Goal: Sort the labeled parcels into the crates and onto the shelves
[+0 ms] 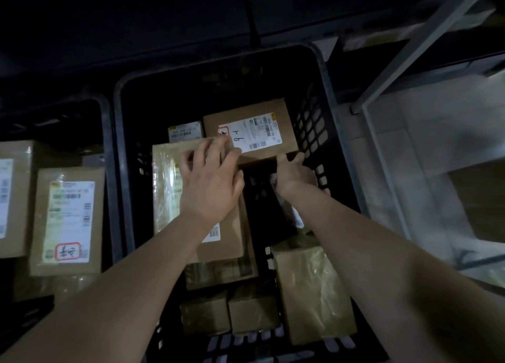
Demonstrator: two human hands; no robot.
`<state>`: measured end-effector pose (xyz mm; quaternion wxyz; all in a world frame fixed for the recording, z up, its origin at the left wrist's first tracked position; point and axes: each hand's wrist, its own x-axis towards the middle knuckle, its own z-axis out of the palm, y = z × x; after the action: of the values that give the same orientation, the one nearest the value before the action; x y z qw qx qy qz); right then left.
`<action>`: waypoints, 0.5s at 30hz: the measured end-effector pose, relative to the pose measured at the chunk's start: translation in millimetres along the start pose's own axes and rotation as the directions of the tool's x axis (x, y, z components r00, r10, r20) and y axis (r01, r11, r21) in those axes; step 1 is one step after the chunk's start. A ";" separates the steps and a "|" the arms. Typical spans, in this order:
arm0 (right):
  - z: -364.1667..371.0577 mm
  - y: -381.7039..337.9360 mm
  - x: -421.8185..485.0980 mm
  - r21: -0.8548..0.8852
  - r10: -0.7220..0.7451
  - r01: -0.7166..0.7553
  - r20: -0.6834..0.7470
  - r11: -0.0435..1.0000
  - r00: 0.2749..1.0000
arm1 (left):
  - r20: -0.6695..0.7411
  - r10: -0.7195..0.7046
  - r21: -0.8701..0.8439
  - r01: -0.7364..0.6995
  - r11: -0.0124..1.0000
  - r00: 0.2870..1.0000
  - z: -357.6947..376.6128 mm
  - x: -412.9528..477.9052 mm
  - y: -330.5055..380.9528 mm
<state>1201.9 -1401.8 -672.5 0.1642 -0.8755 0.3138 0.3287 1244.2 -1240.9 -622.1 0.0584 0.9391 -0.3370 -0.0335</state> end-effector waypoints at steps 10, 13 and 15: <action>-22.7 17.0 -46.6 0.100 -0.073 0.090 -0.157 0.991 0.985 | 0.050 0.007 -0.023 -0.006 1.000 0.999 -8.0 -3.9 -0.5; -34.4 15.4 -70.6 0.172 -0.065 0.116 -0.275 0.978 0.959 | 0.195 0.036 -0.083 -0.020 0.996 0.980 -21.4 -2.2 -3.8; -46.8 12.4 -86.4 0.211 -0.053 0.129 -0.334 0.969 0.941 | 0.255 0.058 -0.136 -0.023 0.990 0.965 -33.9 -3.1 -7.2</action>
<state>1165.2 -1396.0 -580.7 0.2253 -0.9064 0.3315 0.1333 1249.9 -1230.5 -589.4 0.0763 0.9137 -0.3579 -0.1766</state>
